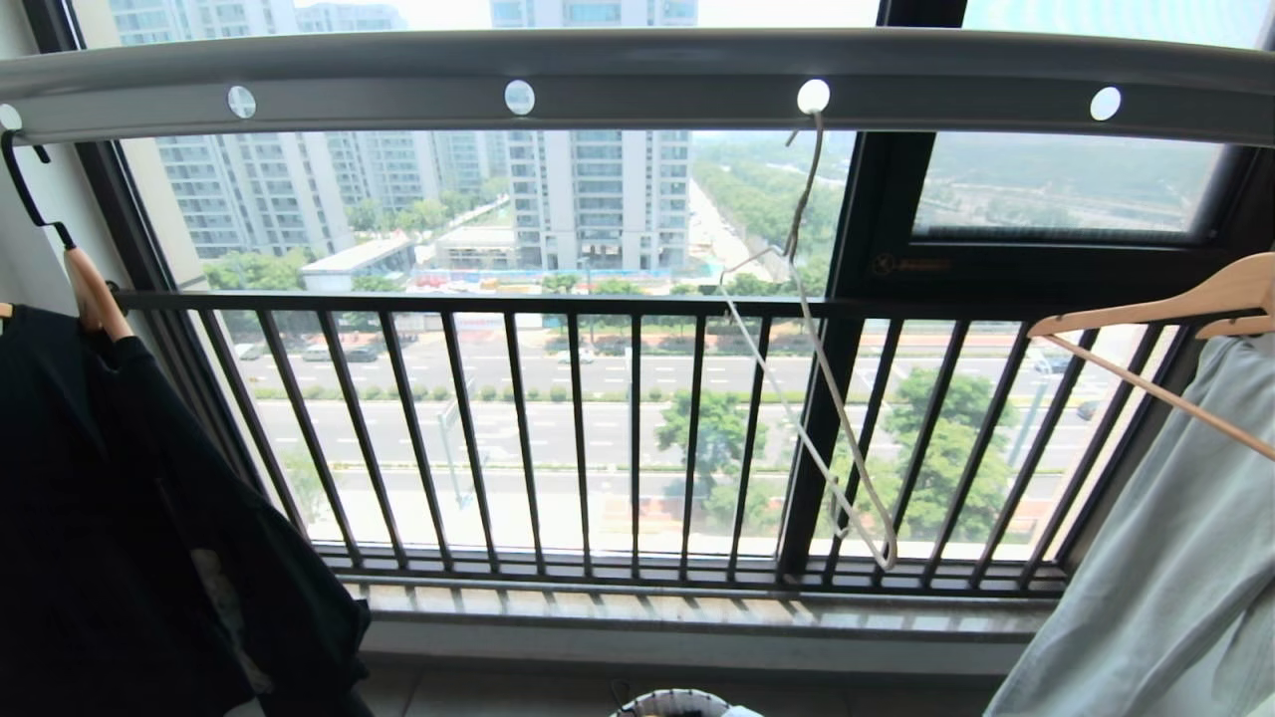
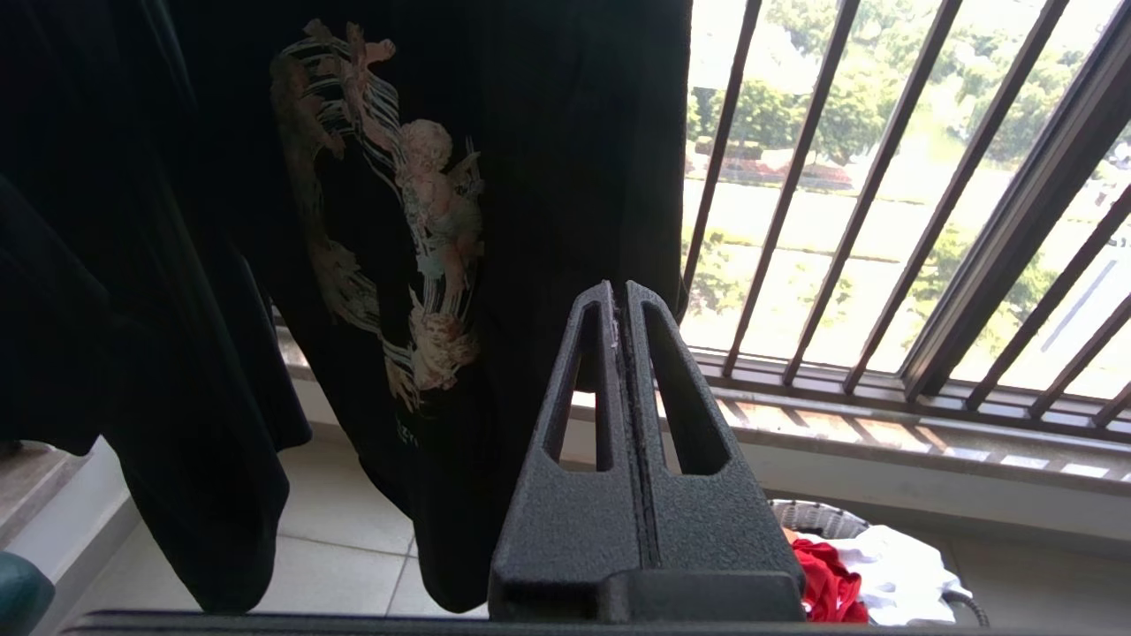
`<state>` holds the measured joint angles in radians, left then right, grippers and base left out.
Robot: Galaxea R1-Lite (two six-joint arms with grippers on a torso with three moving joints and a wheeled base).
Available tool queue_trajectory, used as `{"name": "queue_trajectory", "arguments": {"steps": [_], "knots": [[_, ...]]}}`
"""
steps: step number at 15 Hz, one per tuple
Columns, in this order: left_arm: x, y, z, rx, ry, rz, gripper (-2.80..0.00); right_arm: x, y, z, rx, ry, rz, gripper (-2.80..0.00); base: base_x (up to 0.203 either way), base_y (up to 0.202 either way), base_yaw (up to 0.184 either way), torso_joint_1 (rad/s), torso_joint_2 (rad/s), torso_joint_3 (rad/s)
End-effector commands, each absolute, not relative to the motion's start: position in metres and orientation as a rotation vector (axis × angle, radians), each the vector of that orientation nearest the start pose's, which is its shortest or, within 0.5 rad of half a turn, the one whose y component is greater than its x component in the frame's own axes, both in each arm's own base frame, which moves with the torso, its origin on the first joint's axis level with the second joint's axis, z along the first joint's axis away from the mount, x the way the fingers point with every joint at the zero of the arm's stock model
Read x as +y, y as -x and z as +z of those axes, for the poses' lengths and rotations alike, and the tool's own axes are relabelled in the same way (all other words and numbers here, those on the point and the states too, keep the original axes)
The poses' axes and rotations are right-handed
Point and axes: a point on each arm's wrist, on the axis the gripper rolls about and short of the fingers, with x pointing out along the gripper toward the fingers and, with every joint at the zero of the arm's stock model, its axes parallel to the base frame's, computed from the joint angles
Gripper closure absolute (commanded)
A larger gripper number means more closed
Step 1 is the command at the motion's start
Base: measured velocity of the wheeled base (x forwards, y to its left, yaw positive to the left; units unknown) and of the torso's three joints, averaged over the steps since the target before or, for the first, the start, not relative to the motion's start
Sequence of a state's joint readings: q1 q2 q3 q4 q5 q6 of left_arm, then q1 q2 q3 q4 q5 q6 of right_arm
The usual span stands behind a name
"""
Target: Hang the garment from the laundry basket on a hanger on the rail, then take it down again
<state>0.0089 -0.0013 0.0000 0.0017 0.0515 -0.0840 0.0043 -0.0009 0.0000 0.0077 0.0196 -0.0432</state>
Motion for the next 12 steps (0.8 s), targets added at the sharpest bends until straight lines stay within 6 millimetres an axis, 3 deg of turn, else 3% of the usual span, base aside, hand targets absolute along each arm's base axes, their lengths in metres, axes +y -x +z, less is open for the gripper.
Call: {"name": "queue_trajectory", "arguments": {"steps": [1, 12], "knots": [[0.001, 0.0228, 0.0753, -0.001, 0.084, 0.061, 0.0, 0.0003, 0.0227, 0.0747, 0.009, 0.043, 0.023, 0.0, 0.0, 0.0, 0.0, 0.0, 0.0, 0.0], [0.001, 0.0228, 0.0753, -0.001, 0.084, 0.061, 0.0, 0.0003, 0.0227, 0.0747, 0.009, 0.034, 0.022, 0.0, 0.0, 0.0, 0.0, 0.0, 0.0, 0.0]]}}
